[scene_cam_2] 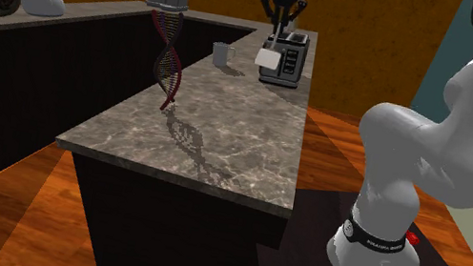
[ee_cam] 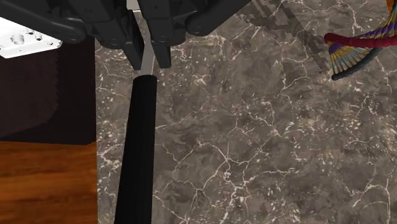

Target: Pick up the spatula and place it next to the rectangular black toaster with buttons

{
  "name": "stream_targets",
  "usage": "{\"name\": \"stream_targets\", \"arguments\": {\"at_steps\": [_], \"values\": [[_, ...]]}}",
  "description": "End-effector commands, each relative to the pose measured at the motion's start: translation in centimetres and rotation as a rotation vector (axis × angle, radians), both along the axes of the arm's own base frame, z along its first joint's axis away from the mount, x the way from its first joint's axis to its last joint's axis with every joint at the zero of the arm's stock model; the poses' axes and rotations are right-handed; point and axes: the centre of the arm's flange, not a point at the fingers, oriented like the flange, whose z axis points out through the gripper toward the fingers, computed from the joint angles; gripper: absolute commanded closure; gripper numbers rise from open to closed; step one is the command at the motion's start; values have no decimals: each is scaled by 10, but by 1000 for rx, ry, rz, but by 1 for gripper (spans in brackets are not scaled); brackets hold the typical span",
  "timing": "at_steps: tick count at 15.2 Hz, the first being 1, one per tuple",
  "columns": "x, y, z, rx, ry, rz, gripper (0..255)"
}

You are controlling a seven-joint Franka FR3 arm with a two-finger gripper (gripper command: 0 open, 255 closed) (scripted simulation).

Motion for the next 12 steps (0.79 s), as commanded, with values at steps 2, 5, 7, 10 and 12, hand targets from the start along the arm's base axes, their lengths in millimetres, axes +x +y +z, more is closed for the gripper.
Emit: {"name": "stream_targets", "arguments": {"at_steps": [2,5,7,10,12], "values": [[-27,-27,0,0,0,1,255],[-56,-54,0,0,0,1,255],[-75,-72,0,0,0,1,255],[-104,-99,0,0,0,1,255],[-123,-118,0,0,0,1,255]]}}
